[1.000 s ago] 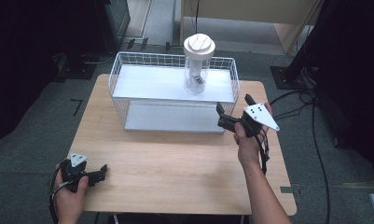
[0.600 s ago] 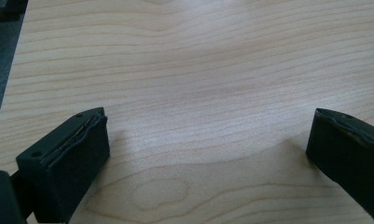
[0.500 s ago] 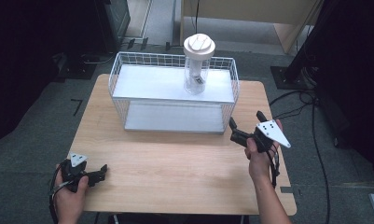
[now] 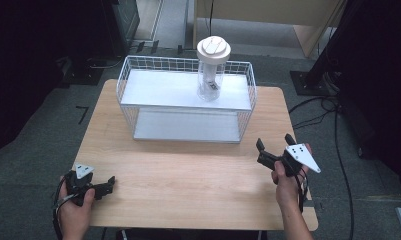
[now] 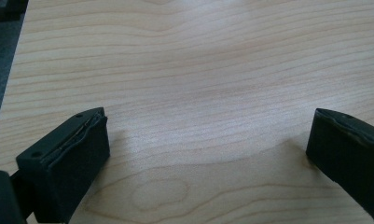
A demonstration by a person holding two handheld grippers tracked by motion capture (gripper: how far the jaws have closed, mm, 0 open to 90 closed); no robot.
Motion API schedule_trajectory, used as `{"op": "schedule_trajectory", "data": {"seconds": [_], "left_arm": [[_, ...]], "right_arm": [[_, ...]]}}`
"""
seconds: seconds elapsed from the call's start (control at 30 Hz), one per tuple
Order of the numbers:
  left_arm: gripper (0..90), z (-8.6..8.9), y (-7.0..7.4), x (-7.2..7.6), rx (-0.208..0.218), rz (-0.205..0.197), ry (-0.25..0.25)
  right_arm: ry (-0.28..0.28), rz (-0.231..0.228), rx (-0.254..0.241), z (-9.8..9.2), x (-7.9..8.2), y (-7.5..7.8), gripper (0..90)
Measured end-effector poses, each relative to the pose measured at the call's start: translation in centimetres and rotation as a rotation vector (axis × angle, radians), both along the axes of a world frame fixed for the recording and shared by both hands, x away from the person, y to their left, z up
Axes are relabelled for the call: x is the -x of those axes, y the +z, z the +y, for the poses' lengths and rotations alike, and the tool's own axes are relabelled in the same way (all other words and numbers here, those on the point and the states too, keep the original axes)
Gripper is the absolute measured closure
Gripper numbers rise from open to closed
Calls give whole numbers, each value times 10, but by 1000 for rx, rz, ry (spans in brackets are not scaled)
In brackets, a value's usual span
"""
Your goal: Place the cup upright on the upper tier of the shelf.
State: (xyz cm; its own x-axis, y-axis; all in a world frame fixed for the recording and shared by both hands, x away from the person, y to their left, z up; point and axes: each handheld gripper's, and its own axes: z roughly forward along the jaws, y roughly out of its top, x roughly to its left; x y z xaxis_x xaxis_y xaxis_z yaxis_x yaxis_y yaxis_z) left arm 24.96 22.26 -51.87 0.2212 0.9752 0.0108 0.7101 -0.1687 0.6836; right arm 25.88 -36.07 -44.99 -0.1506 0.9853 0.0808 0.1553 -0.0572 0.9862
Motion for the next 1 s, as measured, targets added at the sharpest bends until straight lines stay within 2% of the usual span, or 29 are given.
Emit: {"op": "schedule_trajectory", "data": {"seconds": [0.13,0.27,0.47,0.6,0.77,1.0], "left_arm": [[0,0,0,0,0,0,0],[0,0,0,0,-1,1,0],[0,0,0,0,-1,1,0],[0,0,0,0,0,1,0],[0,0,0,0,-1,1,0],[0,0,0,0,-1,1,0]], "right_arm": [[-25,25,-5,-11,8,-14,0],[-30,44,1,-15,13,-21,0],[-43,85,30,-29,26,-36,0],[-47,108,51,-36,34,-43,0],[-57,130,46,-45,41,-47,0],[-70,186,71,-57,57,-57,0]]}}
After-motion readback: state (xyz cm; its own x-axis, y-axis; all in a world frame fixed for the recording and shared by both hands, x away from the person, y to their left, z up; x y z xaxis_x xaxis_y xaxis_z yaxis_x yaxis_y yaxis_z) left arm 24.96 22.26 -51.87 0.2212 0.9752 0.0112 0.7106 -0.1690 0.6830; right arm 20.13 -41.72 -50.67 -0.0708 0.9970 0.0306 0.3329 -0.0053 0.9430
